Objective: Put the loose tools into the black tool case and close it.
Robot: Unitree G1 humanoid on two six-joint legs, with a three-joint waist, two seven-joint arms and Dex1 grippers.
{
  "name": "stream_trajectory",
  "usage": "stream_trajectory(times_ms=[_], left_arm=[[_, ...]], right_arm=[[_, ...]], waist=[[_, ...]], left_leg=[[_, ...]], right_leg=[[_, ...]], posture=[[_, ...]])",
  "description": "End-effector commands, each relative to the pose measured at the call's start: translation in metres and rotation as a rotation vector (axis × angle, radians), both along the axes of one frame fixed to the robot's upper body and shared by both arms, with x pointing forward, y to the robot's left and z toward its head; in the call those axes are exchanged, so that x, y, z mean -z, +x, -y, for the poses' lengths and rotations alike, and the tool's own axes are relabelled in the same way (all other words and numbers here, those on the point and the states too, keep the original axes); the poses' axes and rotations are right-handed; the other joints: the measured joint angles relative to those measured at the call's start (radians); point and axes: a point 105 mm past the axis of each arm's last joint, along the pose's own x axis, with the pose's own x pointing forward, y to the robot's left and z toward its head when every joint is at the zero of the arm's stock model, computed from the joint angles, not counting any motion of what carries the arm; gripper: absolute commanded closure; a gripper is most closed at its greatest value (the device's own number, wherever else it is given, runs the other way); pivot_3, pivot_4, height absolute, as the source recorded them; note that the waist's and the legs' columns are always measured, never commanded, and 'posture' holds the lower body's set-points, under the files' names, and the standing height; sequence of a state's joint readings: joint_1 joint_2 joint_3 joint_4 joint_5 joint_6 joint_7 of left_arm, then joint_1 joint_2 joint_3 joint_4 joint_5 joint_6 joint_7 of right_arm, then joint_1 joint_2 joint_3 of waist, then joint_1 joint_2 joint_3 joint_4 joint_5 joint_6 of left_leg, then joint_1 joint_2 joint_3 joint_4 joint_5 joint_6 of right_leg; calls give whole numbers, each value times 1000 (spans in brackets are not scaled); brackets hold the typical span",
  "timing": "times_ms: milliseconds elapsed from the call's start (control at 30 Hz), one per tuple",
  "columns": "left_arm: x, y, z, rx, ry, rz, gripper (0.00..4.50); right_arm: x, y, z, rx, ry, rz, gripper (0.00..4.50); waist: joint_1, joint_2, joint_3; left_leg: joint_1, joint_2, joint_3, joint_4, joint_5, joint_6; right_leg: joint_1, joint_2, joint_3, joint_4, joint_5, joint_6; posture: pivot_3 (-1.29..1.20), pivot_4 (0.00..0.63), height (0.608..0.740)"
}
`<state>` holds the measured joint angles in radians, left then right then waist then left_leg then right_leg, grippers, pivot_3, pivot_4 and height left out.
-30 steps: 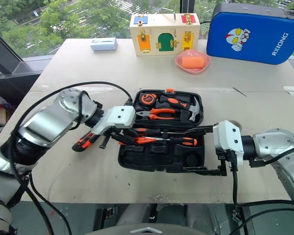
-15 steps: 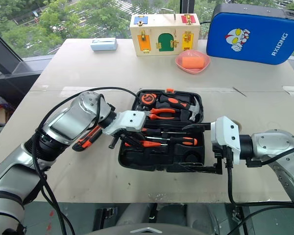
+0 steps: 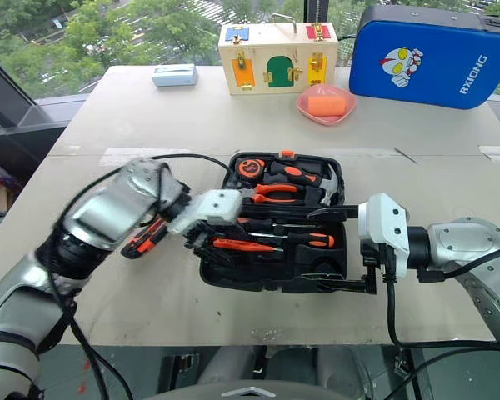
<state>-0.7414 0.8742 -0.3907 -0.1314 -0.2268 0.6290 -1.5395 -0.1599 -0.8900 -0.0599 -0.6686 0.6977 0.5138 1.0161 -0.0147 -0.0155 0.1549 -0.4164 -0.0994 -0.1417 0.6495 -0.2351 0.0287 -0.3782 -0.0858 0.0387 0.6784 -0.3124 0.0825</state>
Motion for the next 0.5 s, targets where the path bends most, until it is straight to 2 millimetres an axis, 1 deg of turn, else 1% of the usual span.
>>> stream_trajectory(times_ms=[33, 67, 100, 133, 167, 200, 233, 300, 333, 400, 500], left_arm=[[-21, 8, -3, -106, -204, 50, 1280], [-19, 11, -7, -145, -228, 61, 1280], [-17, 13, -9, -168, -242, 75, 1784], [-16, 14, -10, -180, -261, 79, 2069], [-16, 13, -9, -183, -285, 74, 2519], [-17, 11, -6, -189, -329, 55, 2904], [-17, 11, -2, -196, -364, 39, 3519], [-7, 13, 3, -235, -390, 9, 4244], [-1, 15, 5, -255, -392, -2, 4428], [12, 18, 8, -285, -389, -17, 4428], [29, 16, 11, -287, -375, -45, 4428]], right_arm=[[-7, -2, 1, -2, 10, 32, 0], [-7, -1, 1, 0, 10, 30, 0], [-7, -2, 2, 0, 10, 27, 0], [-7, -2, 2, 0, 8, 25, 0], [-7, -2, 2, 1, 7, 25, 0], [-7, -2, 2, 2, 6, 23, 0], [-7, -1, 3, 3, 5, 21, 0], [-6, -1, 4, 6, 3, 17, 0], [-6, -1, 4, 6, 2, 16, 0], [-5, -1, 4, 6, 1, 15, 0], [-4, -1, 4, 7, -2, 15, 0]], waist=[[2, 0, 0], [4, 0, 0], [4, 0, 0], [4, 0, 0], [4, 0, 0], [5, 0, 0], [6, 0, 0], [7, 0, 0], [5, 0, 0], [4, 0, 0], [3, 0, 0]], left_leg=[[0, 0, 0, 0, 0, 0], [0, 0, 0, 0, 0, 0], [0, 0, -1, 1, 0, 0], [0, 0, -1, 1, 0, 0], [0, 0, -1, 2, 0, 0], [0, 0, -1, 2, 0, 0], [0, 0, -1, 2, 0, 0], [0, 0, -1, 2, 0, 0], [0, 0, -1, 2, 0, 0], [0, 0, -1, 2, 0, 0], [0, 0, -1, 1, 0, 0]], right_leg=[[0, 0, 0, 0, 0, 0], [0, 0, 0, 0, 0, 0], [0, -1, -1, 0, 0, 0], [0, -1, -2, 0, 0, 0], [0, -1, -2, 0, 0, 0], [0, -1, -1, 0, 0, 0], [0, -1, -1, 0, 0, 0], [0, -1, -2, 0, 0, 0], [1, -1, -2, 0, 0, 0], [1, -1, -1, 0, 0, 0], [1, -1, -1, 0, 0, 0]], posture=[[0, 150, 735], [0, 150, 735], [0, 150, 735], [0, 150, 735], [0, 150, 735], [0, 150, 735], [0, 150, 735], [0, 150, 735], [0, 150, 735], [0, 150, 735], [0, 150, 735]])
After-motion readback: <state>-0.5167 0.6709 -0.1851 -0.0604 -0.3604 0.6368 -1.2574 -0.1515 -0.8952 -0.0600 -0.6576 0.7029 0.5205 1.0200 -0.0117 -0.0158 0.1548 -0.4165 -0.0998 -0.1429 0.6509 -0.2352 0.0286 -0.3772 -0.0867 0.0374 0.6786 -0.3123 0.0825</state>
